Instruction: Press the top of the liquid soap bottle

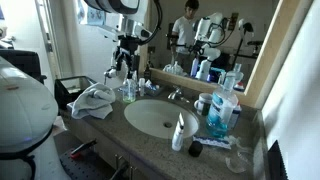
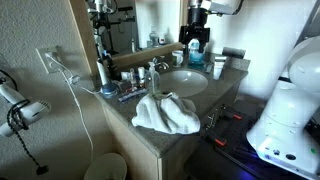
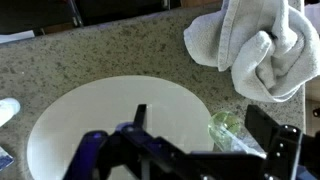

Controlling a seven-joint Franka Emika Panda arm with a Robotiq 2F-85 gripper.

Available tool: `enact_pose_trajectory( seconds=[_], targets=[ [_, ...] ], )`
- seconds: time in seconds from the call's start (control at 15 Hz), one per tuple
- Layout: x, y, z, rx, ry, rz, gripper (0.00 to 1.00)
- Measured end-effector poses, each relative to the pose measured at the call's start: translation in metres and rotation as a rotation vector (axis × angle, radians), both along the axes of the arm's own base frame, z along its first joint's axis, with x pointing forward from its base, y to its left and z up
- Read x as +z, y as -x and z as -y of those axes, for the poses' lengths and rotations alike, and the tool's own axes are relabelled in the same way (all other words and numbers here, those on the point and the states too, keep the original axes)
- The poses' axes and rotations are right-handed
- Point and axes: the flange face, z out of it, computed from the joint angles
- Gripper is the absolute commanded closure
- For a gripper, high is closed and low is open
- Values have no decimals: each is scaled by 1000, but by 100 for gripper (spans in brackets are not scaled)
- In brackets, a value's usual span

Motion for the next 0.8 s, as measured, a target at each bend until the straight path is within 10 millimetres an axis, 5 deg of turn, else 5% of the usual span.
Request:
enact_pose_trajectory(
  seconds=[0.53,0.8],
  targets=[
    [-1,-1,-2,-2,4,2,0],
    [3,-12,-29,-92,47,37,0]
  ],
)
